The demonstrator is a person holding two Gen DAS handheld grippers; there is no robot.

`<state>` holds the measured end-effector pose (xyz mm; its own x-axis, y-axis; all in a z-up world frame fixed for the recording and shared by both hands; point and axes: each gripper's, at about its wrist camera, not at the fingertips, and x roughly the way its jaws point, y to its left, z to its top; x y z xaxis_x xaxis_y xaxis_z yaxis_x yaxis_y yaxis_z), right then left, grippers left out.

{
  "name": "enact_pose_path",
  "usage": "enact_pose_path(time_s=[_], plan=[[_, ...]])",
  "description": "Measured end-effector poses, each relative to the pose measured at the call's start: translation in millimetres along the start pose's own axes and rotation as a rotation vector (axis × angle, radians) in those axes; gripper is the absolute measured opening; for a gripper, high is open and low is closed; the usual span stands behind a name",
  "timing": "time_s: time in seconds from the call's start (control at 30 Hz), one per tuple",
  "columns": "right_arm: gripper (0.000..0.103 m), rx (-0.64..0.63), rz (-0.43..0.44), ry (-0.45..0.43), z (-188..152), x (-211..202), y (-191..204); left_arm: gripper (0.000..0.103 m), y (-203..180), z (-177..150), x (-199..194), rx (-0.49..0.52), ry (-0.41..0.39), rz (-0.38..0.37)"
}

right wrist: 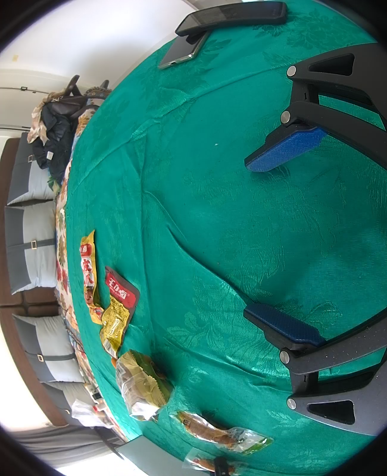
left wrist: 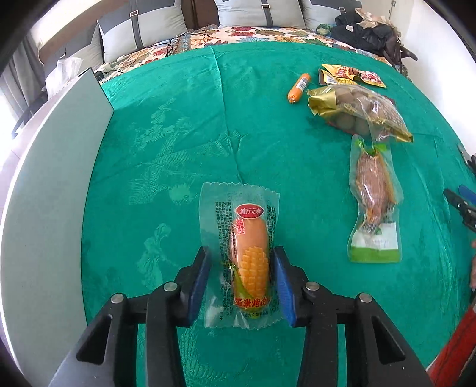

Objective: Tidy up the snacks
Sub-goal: 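Grasp the corn sausage pack with the left gripper, then grasp the braised egg pack with the right gripper while the left holds the corn pack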

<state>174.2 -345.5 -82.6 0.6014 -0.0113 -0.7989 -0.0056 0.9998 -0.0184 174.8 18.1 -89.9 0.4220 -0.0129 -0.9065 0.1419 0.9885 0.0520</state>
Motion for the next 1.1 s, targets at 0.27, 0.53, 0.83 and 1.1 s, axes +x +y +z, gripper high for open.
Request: enact_pose_path(time_s=[0.27,0.53,0.83,1.1], plan=[[0.093,0.000,0.000,0.000,0,0,0,0.103,33,-7,16,-0.125,-0.099,0.017],[0.093,0.000,0.000,0.001,0,0,0,0.103,44,-15,18,-0.139,-0.183,0.008],[0.093,0.001,-0.006,0.003,0,0,2,0.103,44,-14,17,-0.139,-0.183,0.009],[0.091,0.225,0.344,0.139,28,-19,69,0.103,43,-13,18,-0.139,-0.183,0.009]])
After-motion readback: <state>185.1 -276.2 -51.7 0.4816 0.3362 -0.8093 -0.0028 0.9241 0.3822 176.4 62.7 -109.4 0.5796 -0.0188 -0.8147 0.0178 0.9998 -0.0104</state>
